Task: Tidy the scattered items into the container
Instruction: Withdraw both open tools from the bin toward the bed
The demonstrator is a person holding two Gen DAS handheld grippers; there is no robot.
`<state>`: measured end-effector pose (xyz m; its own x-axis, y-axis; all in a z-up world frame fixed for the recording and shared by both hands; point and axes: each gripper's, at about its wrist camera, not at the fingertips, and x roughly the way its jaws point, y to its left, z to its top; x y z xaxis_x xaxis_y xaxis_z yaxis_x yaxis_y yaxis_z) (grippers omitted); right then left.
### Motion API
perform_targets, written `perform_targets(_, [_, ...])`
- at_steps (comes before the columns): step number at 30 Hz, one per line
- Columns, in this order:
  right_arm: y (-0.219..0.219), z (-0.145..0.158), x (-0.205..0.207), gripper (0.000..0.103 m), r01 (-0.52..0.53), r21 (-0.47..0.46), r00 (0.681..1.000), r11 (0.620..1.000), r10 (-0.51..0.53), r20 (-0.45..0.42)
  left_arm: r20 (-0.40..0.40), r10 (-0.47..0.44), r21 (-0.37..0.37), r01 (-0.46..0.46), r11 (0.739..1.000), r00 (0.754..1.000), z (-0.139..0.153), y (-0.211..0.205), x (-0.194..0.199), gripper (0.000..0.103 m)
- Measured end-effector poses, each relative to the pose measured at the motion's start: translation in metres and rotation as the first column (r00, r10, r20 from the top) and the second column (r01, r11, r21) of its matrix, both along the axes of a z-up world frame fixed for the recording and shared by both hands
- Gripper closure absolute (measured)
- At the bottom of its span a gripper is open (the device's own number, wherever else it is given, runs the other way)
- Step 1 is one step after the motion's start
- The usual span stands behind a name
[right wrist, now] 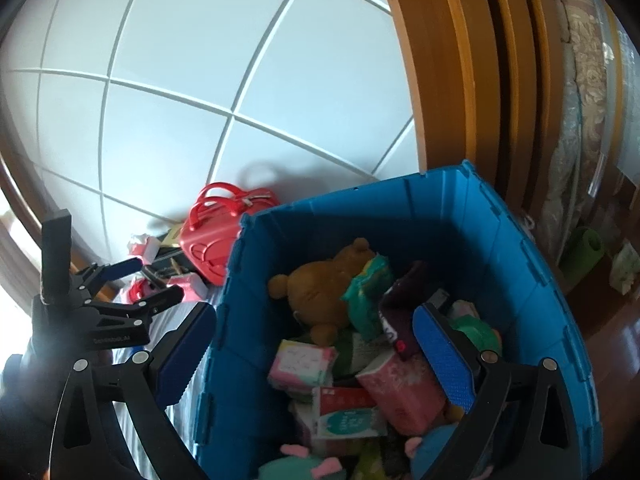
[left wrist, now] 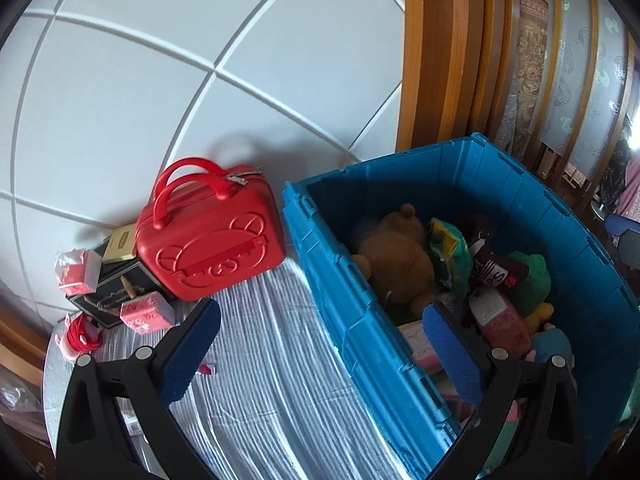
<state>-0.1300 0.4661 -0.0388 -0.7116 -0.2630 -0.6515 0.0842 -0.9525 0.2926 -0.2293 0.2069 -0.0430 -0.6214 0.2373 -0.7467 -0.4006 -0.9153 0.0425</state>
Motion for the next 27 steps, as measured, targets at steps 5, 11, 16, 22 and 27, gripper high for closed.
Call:
perform_targets(5, [-0.042,-0.001,0.006,0.003,-0.076,-0.007,0.997,0.997,0.076,-0.004,0.023,0.061,0.008,-0.061,0.998,0.998,-0.015,-0.049,0.018,0.000])
perform_targets(11, [-0.100,-0.007,0.008,0.003,-0.162,0.008,0.987,0.987,0.162,0.012,0.057,0.143,0.002,-0.143,0.990,0.988,-0.038,-0.113,0.036,0.000])
perform_targets(16, [-0.145,-0.012,0.010,0.003,-0.227,0.008,0.974,0.974,0.226,0.023,0.106,0.216,0.011,-0.219,0.976,0.971,-0.066,-0.177,0.054,0.000])
perform_targets(22, [-0.201,-0.025,0.011,0.002,-0.291,0.017,0.956,0.957,0.290,0.053,0.146,0.292,-0.008,-0.294,0.956,0.945,-0.092,-0.246,0.072,0.000])
perform_targets(27, [-0.247,-0.037,0.009,0.002,-0.329,0.008,0.941,0.944,0.328,0.083,0.167,0.342,-0.009,-0.346,0.938,0.925,-0.101,-0.298,0.078,0.000])
